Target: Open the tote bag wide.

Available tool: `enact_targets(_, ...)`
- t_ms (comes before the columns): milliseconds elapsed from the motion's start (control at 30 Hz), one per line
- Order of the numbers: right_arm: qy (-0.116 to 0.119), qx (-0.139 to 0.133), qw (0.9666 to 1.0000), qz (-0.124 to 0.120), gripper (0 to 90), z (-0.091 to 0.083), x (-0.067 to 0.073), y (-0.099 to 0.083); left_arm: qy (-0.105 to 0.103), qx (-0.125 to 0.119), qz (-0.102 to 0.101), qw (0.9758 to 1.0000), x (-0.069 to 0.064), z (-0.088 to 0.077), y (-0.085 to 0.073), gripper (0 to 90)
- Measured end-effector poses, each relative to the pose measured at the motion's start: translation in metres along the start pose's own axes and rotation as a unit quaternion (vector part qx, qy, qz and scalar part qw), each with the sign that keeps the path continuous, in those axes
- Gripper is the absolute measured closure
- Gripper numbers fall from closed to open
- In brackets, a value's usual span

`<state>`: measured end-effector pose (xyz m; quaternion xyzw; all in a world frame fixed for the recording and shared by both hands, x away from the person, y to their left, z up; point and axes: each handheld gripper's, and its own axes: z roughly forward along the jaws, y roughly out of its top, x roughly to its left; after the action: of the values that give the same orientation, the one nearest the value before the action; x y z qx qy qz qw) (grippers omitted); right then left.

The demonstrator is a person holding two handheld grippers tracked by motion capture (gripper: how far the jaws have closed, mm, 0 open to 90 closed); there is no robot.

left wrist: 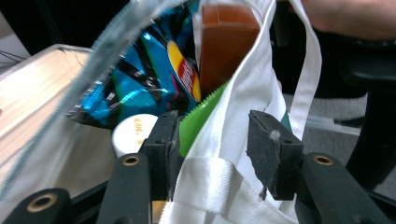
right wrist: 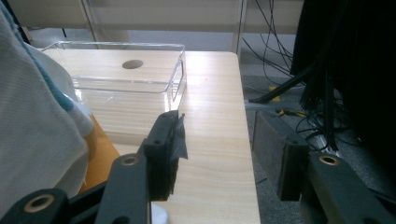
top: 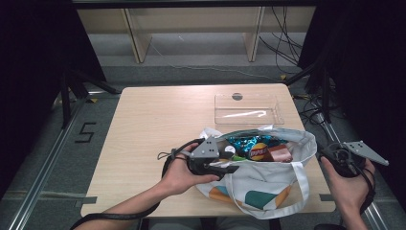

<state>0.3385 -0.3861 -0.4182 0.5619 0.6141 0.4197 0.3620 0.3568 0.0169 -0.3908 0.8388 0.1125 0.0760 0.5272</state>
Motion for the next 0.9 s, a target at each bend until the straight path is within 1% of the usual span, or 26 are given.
enact_targets(33,-0.003,0.001,1.0,-0.001,52.3,0.001,0.0,0.0,0.001,0.005,0.002,1.0,0.0,0.001,0.0,56.6)
enact_targets(67,-0.005,0.005,0.9999,0.014,52.4,0.0,0.002,-0.001,0.003,0.01,0.005,0.9999,-0.001,0.003,0.0,57.8)
enact_targets(100,-0.003,0.006,0.9999,0.014,52.4,0.0,0.002,-0.001,0.003,0.01,0.01,0.9999,0.0,0.005,0.001,59.5)
enact_targets(133,-0.003,0.004,0.9999,0.012,52.4,0.0,0.001,-0.001,0.003,0.017,0.02,0.9997,0.0,0.006,0.001,62.2)
enact_targets(167,0.0,0.003,1.0,0.009,52.3,0.0,0.0,-0.001,0.004,0.021,0.026,0.9994,0.0,0.006,0.001,67.6)
enact_targets(200,0.0,0.003,1.0,0.009,52.3,0.0,0.0,-0.001,0.006,0.026,0.034,0.9991,-0.002,0.007,0.0,67.6)
enact_targets(267,-0.005,0.004,0.9999,0.01,52.3,0.0,0.001,-0.001,0.008,0.035,0.058,0.9977,-0.004,0.008,0.001,70.3)
enact_targets(300,-0.004,0.006,0.9999,0.011,52.3,0.0,0.001,-0.001,0.008,0.038,0.064,0.9972,-0.005,0.008,0.002,71.9)
enact_targets(333,-0.001,0.005,0.9999,0.013,52.2,0.001,0.001,-0.001,0.009,0.037,0.063,0.9973,-0.007,0.008,0.003,74.0)
enact_targets(367,-0.001,0.006,0.9999,0.014,52.0,0.001,0.001,-0.001,0.01,0.041,0.079,0.9959,-0.007,0.008,0.005,77.7)
enact_targets(400,0.0,0.008,0.9999,0.013,51.9,0.0,0.001,-0.001,0.01,0.045,0.071,0.9964,-0.009,0.008,0.006,79.1)
enact_targets(433,0.0,0.008,0.9999,0.013,51.9,0.0,0.001,-0.001,0.01,0.045,0.071,0.9964,-0.009,0.008,0.006,80.2)
enact_targets(467,0.001,0.005,0.9999,0.009,51.9,0.0,0.0,-0.002,0.01,0.046,0.081,0.9956,-0.009,0.008,0.007,80.2)
enact_targets(500,-0.003,0.004,0.9999,0.012,51.8,0.001,0.001,-0.002,0.007,0.05,0.077,0.9958,-0.01,0.008,0.007,80.9)
enact_targets(533,-0.003,0.008,0.9998,0.015,51.8,0.0,0.001,-0.002,0.005,0.05,0.08,0.9956,-0.01,0.008,0.008,81.3)
enact_targets(567,-0.001,-0.001,0.9999,0.014,51.7,0.001,0.0,-0.002,0.001,0.044,0.08,0.9958,-0.012,0.008,0.01,81.6)
enact_targets(600,-0.001,-0.001,0.9999,0.014,51.7,0.001,0.0,-0.002,-0.002,0.041,0.082,0.9957,-0.013,0.008,0.012,81.6)
enact_targets(633,-0.006,-0.004,0.9999,0.015,51.7,0.0,-0.001,-0.002,-0.006,0.036,0.081,0.996,-0.015,0.006,0.015,81.6)
enact_targets(667,-0.006,-0.004,0.9999,0.015,51.7,0.0,-0.001,-0.002,-0.006,0.031,0.083,0.996,-0.016,0.006,0.017,81.6)
enact_targets(700,-0.008,0.003,0.9999,0.009,51.7,0.0,-0.003,-0.002,-0.007,0.027,0.081,0.9963,-0.019,0.006,0.018,81.6)
enact_targets(733,-0.006,0.002,0.9999,0.008,51.7,0.0,-0.003,-0.002,-0.012,0.029,0.085,0.9959,-0.02,0.006,0.02,81.5)
enact_targets(767,-0.006,0.003,0.9999,0.011,51.7,0.0,-0.002,-0.002,-0.024,0.031,0.096,0.9946,-0.024,0.008,0.019,81.5)
enact_targets(800,-0.006,0.003,0.9999,0.011,51.6,0.0,-0.002,-0.002,-0.024,0.031,0.096,0.9946,-0.024,0.008,0.019,81.5)
enact_targets(833,-0.007,-0.008,0.9998,0.017,51.6,0.001,-0.001,-0.003,-0.032,0.034,0.102,0.9937,-0.026,0.01,0.018,81.5)
enact_targets(867,-0.007,-0.008,0.9998,0.017,51.6,0.001,-0.001,-0.003,-0.035,0.039,0.103,0.9933,-0.029,0.012,0.017,81.5)
enact_targets(900,-0.001,-0.009,0.9999,0.008,51.7,0.002,-0.002,-0.002,-0.038,0.043,0.106,0.9927,-0.031,0.015,0.015,81.5)
